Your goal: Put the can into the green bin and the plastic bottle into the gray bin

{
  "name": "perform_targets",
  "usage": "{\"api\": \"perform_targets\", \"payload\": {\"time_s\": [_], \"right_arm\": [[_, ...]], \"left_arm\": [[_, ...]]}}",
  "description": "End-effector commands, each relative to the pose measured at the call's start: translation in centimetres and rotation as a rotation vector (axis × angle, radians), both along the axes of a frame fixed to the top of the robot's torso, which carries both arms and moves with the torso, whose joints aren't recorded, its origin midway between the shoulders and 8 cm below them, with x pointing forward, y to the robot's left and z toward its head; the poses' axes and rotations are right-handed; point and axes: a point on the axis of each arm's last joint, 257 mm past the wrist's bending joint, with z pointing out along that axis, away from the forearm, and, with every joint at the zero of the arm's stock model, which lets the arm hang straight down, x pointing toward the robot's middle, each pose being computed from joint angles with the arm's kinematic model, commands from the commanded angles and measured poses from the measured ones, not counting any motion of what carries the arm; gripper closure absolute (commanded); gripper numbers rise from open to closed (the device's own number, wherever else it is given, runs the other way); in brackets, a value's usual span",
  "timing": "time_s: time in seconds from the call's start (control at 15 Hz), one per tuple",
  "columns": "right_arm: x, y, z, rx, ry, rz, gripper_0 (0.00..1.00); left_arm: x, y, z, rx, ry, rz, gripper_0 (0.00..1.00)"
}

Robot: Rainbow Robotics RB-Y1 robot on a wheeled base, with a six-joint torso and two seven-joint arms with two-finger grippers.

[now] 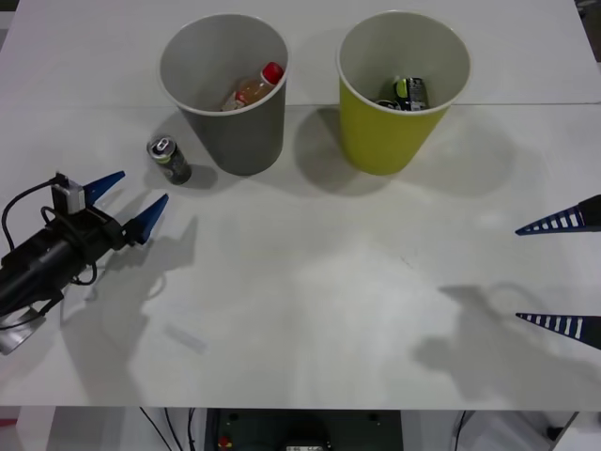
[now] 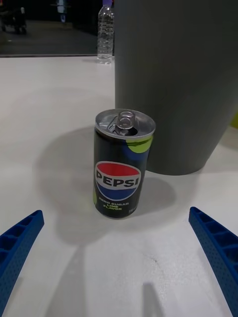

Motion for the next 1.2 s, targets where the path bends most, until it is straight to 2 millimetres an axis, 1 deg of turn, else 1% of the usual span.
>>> {"api": "perform_targets", "payload": {"time_s": [0.07,0.27,0.47,0.8,0.93,1.2], "right_arm": [[0.0,0.0,0.0,0.000,0.000,0.000,0.00],[0.0,0.0,0.0,0.000,0.000,0.000,0.00],[0.0,0.0,0.0,0.000,0.000,0.000,0.00],[0.0,0.0,0.0,0.000,0.000,0.000,0.00],[0.0,0.0,0.0,0.000,0.000,0.000,0.00],[0.0,0.0,0.0,0.000,0.000,0.000,0.00]], "left_arm": [[1.6,-0.7,0.4,0.002,0.006,0.020,0.00],[3.4,-1.8,1.2,0.010,0.012,0.034,0.00],[4.5,-3.1,1.5,0.009,0.021,0.040,0.00],[5.7,-4.9,1.3,0.002,0.041,0.048,0.00],[6.4,-5.3,1.4,0.020,0.049,0.059,0.00],[6.9,-5.9,1.4,0.027,0.059,0.062,0.00]]}}
